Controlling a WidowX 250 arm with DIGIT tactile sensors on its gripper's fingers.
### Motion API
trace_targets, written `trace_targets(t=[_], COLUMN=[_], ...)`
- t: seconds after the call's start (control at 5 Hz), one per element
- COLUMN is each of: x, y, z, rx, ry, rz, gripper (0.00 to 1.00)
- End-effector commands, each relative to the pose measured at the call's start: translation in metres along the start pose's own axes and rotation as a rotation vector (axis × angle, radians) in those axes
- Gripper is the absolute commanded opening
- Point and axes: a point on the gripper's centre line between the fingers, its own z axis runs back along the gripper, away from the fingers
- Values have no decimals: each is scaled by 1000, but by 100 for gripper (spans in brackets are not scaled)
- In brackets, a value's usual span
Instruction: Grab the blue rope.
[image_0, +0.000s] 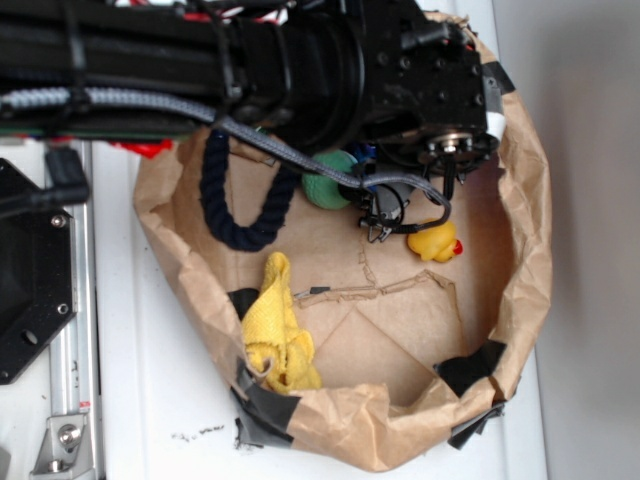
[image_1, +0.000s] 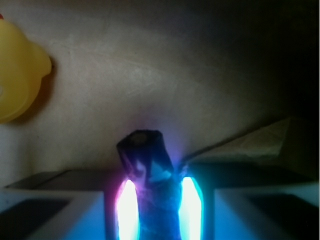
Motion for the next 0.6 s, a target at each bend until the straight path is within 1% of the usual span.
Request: trace_targets(t=[0.0, 0.2, 0.4], x=[27, 18, 6], y=[-46, -45, -49], z=[116, 156, 164], rx=[-47, -92, -107], ry=[-89, -62, -52], rz=[86, 164, 221], gripper=[0, 0, 0])
